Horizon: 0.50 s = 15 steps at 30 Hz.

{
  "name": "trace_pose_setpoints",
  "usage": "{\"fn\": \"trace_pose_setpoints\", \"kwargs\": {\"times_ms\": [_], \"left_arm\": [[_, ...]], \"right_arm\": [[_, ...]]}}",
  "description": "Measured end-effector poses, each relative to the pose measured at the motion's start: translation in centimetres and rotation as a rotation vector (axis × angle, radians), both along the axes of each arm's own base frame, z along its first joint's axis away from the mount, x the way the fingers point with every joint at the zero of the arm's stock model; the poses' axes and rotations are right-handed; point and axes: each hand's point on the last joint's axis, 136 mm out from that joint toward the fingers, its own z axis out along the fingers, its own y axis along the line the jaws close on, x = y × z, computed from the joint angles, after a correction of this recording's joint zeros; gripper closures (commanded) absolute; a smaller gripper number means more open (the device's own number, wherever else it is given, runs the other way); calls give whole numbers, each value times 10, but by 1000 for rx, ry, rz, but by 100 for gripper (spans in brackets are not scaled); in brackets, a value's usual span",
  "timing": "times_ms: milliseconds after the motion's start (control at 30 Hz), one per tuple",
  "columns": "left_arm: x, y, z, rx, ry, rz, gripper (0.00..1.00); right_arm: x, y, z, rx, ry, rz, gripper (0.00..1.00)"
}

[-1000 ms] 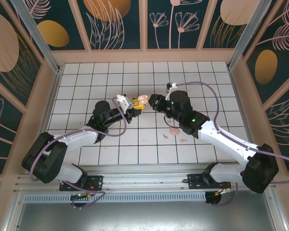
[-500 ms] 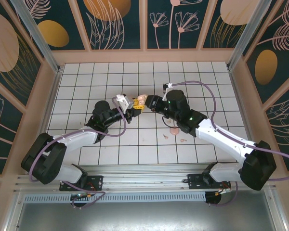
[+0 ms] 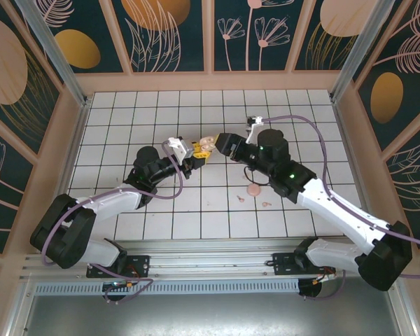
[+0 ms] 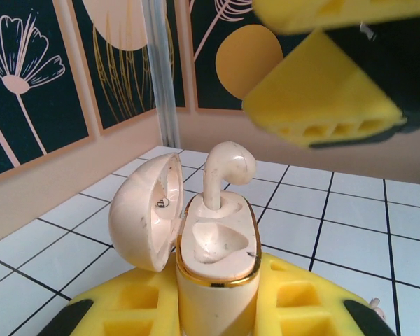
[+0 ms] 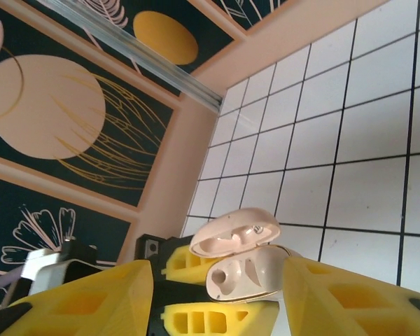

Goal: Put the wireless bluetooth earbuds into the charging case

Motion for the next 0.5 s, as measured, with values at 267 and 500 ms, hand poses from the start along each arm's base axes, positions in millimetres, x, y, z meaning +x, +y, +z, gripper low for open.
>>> {"fn": "trace_pose_setpoints", "kwargs": {"times_ms": [267,500], "left_arm": [[0,0,0,1,-4,0,89],[1,0,3,-1,-9,-1,89]], "right_arm": [[10,-16,4,41,30,-12,73],[9,-5,-12,42,93,43,83]]}}
